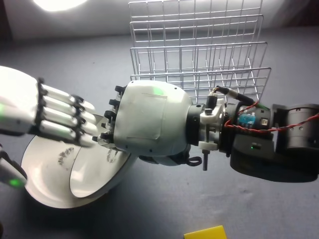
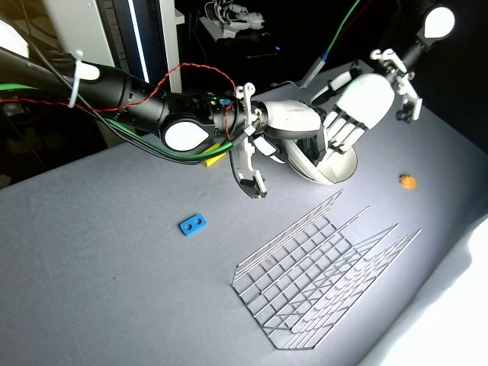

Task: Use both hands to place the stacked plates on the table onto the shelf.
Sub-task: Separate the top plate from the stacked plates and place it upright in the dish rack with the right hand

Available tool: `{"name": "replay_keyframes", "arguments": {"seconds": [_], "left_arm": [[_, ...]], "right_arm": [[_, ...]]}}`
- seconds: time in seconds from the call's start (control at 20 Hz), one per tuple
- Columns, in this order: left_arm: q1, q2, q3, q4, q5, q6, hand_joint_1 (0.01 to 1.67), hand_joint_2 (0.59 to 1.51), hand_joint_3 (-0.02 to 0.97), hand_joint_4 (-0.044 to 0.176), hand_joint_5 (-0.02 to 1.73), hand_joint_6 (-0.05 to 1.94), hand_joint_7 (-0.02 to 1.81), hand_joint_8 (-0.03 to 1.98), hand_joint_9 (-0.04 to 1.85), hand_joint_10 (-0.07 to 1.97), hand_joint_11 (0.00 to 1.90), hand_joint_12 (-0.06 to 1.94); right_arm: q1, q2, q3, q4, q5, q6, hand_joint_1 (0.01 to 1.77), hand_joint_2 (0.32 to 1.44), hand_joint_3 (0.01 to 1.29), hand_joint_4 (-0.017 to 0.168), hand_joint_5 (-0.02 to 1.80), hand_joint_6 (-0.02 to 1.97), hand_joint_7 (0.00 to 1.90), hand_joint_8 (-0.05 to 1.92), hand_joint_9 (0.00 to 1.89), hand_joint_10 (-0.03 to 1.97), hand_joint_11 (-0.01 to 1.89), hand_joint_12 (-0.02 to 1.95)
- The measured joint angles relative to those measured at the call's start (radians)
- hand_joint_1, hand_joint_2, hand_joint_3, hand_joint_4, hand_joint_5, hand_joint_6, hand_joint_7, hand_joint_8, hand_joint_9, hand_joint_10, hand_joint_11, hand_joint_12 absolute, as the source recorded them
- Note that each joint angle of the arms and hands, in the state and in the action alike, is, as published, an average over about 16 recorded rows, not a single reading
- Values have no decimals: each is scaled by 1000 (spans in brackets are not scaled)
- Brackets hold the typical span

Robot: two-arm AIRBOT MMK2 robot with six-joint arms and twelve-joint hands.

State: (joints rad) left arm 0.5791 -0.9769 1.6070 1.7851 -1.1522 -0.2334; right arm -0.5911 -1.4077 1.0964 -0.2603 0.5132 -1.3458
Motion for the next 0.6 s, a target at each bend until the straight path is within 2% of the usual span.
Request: {"name": "replay_keyframes", "arguments": {"seconds": [0.15,0.35,0.6], "left_arm": [[-38,17,28,-14,-6,-12,15,1213,14,4,23,11,18,-6,21,3,14,3],[-87,37,74,-21,-11,-35,14,1217,14,5,30,10,22,-4,21,3,15,3],[-138,52,130,-20,-10,-74,13,1213,14,5,38,10,23,-4,21,3,16,2]], "right_arm": [[16,29,-37,13,-4,0,1236,973,16,-4,889,958,1070,671,1175,437,1044,738],[46,80,-96,33,-16,1,1268,973,15,-4,919,972,1117,660,1186,457,1062,750],[95,162,-172,53,-51,26,1283,973,15,-3,934,987,1144,680,1250,285,1056,804]]}}
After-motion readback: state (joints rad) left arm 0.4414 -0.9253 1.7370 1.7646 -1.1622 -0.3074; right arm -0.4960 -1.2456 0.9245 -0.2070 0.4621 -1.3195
